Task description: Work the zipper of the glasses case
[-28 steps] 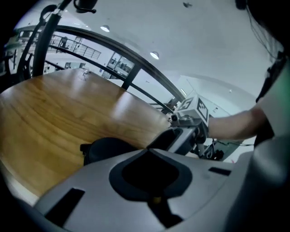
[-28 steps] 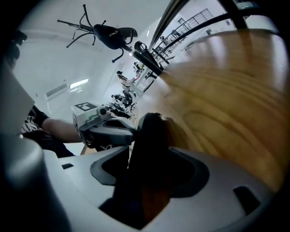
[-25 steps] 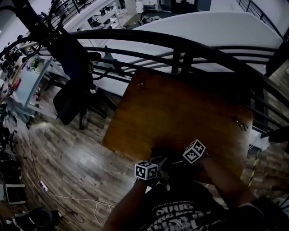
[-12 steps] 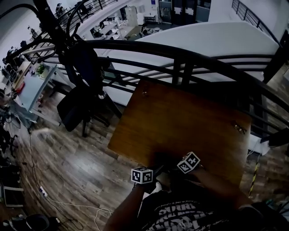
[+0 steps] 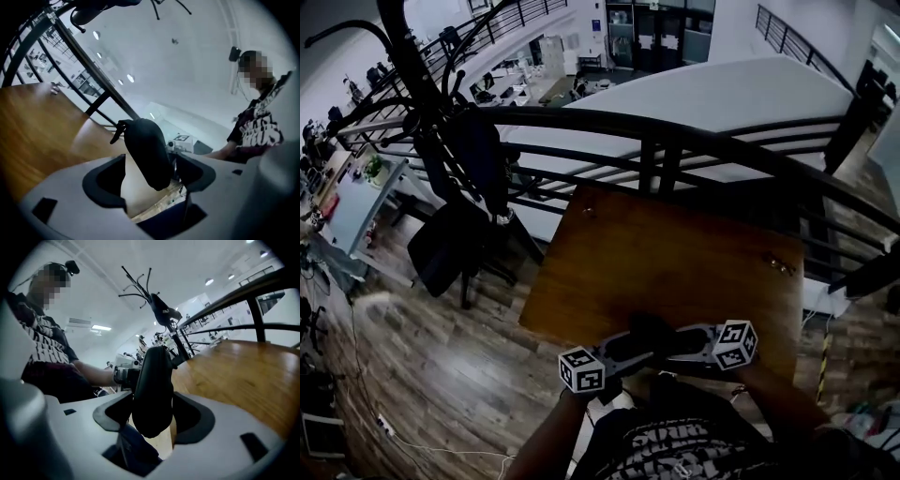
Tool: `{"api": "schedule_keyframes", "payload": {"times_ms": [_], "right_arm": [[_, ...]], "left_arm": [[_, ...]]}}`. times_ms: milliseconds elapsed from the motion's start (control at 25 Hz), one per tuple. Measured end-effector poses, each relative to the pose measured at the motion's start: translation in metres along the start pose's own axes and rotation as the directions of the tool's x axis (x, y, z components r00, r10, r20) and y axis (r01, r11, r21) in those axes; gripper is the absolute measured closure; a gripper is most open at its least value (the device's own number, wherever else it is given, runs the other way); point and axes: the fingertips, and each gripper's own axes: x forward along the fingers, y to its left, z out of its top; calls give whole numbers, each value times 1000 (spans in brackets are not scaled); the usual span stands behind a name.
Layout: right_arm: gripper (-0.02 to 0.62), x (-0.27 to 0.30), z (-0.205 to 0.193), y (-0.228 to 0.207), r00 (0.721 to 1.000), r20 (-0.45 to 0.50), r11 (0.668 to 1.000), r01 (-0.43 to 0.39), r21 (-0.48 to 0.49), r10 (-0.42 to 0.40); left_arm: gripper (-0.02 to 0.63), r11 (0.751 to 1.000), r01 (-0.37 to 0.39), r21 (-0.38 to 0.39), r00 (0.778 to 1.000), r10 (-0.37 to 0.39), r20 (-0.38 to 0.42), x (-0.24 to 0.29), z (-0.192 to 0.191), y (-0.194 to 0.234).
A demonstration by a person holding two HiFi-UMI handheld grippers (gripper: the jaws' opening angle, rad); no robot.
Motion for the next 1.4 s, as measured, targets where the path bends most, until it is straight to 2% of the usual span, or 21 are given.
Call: {"api": "schedule_keyframes", "payload": {"times_ms": [120, 280, 360, 400, 480, 640, 720, 760, 800, 840, 920, 1000, 1080, 1120, 1160, 1280, 1400], "right_arm": [[333, -18, 22, 36, 998, 53, 997, -34, -65, 37], [333, -27, 32, 74, 997, 61, 989, -29, -143, 38], [333, -33, 34, 81, 996, 85, 989, 1, -149, 12], [333, -37, 34, 83, 995, 100, 989, 16, -150, -1], [334, -43, 31, 86, 994, 107, 985, 52, -166, -34], [336, -48, 19, 84, 995, 66, 977, 88, -194, -77], [336, -61, 11, 78, 996, 47, 979, 79, -188, -72], [336, -73, 10, 74, 997, 47, 982, 69, -177, -61], [336, -88, 12, 70, 997, 58, 985, 56, -164, -47], [336, -103, 17, 67, 996, 80, 987, 43, -154, -31], [337, -132, 35, 67, 992, 128, 986, 5, -164, 16], [366, -148, 61, 73, 986, 149, 977, -48, -207, 80], [388, -154, 87, 80, 978, 142, 959, -109, -261, 150], [390, -155, 99, 81, 975, 131, 949, -138, -285, 181], [391, -155, 107, 82, 972, 113, 938, -162, -305, 205], [406, -150, 115, 76, 972, 26, 912, -208, -353, 232], [447, -143, 107, 65, 973, -60, 896, -230, -379, 225]], "left_arm": [[270, 988, 144, 60, 989, -145, 24, 14, 26, -40], [270, 944, 311, 110, 950, -312, -6, 36, 46, -95], [271, 931, 351, 103, 936, -352, -7, 43, 53, -112], [292, 926, 363, 106, 932, -363, -16, 45, 54, -118], [330, 913, 381, 145, 925, -377, -57, 51, 50, -125], [341, 884, 416, 214, 909, -398, -121, 55, 44, -129], [341, 881, 387, 271, 922, -363, -134, 55, 51, -123], [341, 869, 366, 333, 930, -329, -164, 56, 54, -120], [341, 841, 351, 412, 934, -288, -210, 59, 55, -118], [342, 797, 349, 494, 933, -243, -266, 63, 54, -119], [341, 687, 382, 618, 910, -161, -382, 76, 48, -126], [341, 591, 429, 683, 872, -72, -485, 89, 36, -128], [342, 519, 464, 718, 831, 26, -556, 101, 25, -120], [342, 498, 473, 727, 817, 62, -573, 107, 23, -117], [341, 492, 473, 731, 811, 81, -579, 114, 23, -116], [341, 507, 440, 741, 817, 116, -565, 129, 23, -112], [342, 489, 399, 776, 813, 204, -546, 135, 22, -105]]}}
